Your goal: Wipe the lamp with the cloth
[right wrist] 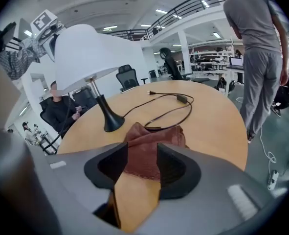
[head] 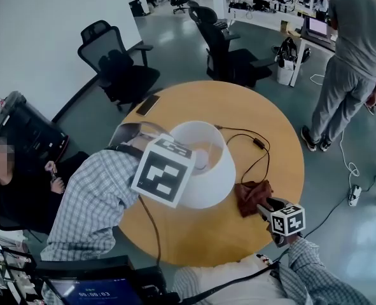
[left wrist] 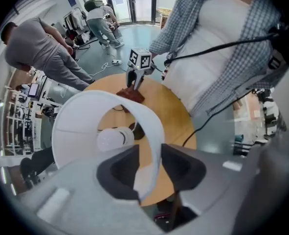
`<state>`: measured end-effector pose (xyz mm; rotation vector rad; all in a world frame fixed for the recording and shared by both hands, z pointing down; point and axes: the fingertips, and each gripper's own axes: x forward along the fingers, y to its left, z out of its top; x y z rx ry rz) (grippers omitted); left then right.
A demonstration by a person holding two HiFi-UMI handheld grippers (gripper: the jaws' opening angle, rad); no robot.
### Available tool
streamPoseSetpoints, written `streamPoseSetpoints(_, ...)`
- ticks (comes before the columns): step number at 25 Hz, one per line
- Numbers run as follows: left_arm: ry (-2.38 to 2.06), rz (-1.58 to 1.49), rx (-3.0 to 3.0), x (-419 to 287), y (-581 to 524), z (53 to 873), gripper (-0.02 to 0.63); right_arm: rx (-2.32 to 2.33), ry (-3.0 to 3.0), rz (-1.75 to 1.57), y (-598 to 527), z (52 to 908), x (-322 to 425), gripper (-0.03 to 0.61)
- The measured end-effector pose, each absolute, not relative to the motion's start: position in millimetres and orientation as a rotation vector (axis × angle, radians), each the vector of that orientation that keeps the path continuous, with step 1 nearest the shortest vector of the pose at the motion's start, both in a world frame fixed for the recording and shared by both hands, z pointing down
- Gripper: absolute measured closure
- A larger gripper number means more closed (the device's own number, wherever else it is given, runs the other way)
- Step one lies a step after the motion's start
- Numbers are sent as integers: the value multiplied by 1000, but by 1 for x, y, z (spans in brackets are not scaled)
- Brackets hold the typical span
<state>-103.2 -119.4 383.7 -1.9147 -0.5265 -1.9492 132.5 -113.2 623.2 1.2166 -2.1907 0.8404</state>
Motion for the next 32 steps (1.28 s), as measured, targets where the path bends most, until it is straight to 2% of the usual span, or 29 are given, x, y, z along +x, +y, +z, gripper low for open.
streamPoseSetpoints(5, -560, -1993, -1902, -105, -118, 384, 480, 1276, -2058, 872, -137, 647, 171, 374)
streamPoseSetpoints(9, -573, -2011, -1893, -104, -116, 385, 489, 1187, -2032, 900, -158, 663, 170, 333)
streamPoseSetpoints(14, -568, -2025, -1899, -104, -116, 385, 486, 1047, -1946, 861, -166, 688, 162, 326)
streamPoseSetpoints(18, -569, -2037, -1904, -105, -117, 385, 482, 1013, -1943, 815, -166, 694, 148, 367)
streamPoseSetpoints(21, -574, -2044, -1907, -106, -118, 385, 482, 980, -1973, 848, -159, 695, 133, 505)
streamPoseSetpoints(26, -575, -2039, -1901, -105, -116, 386, 482, 972, -2158, 999, -148, 663, 126, 528)
streamPoseSetpoints(32, -591, -2040, -1889, -105, -116, 387, 489, 909, -2483, 900, -120, 560, 104, 531)
